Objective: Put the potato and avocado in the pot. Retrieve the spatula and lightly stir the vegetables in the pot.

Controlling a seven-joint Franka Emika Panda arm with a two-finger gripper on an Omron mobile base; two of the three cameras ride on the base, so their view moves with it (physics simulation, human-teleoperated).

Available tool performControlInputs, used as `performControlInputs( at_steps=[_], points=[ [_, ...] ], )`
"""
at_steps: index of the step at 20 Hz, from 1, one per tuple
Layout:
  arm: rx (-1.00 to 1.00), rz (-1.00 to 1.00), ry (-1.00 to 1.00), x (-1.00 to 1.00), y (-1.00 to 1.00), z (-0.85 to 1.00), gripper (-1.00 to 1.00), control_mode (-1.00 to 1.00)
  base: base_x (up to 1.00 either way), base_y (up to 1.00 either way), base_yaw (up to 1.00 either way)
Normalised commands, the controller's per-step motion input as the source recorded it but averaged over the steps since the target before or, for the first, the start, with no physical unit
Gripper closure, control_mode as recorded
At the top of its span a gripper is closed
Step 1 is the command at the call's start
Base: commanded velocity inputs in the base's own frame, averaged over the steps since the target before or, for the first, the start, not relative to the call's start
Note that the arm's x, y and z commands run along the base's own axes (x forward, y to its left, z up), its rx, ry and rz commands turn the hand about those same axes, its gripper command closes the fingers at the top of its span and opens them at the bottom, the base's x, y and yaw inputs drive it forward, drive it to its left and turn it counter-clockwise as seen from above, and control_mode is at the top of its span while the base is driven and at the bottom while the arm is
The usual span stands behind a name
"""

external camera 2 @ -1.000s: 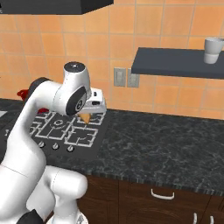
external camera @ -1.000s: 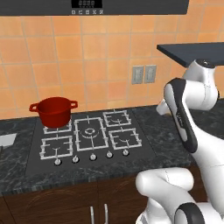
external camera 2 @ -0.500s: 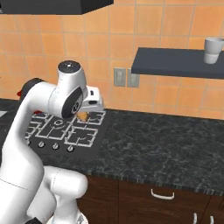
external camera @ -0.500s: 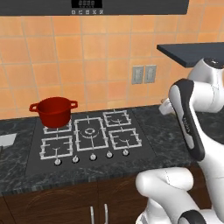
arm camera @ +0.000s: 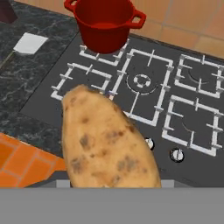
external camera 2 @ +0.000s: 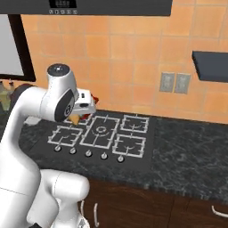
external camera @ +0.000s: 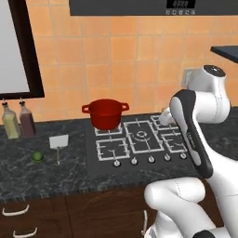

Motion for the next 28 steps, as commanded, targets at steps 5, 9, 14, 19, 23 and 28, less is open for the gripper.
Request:
performControlInputs(
  at_steps=[5, 9, 14, 19, 23, 28],
  points=[
    [0.0, 0.0, 0.0, 0.0, 0.0, 0.0, 1.0, 1.0, 0.0, 1.0, 0.02],
    [0.0, 0.0, 0.0, 0.0, 0.0, 0.0, 1.0, 1.0, 0.56, 0.77, -0.08],
    [0.0, 0.0, 0.0, 0.0, 0.0, 0.0, 1.0, 1.0, 0.72, 0.19, -0.11],
    [0.0, 0.0, 0.0, 0.0, -0.01, 0.0, 1.0, -1.0, 0.06, -0.08, 0.0],
    [0.03, -0.01, -0.04, 0.59, 0.0, -0.11, 1.0, -1.0, 0.0, 0.0, 0.0],
    [0.08, 0.0, 0.0, 0.99, -0.27, 0.0, 1.0, -1.0, 0.0, 0.0, 0.0]
  ],
)
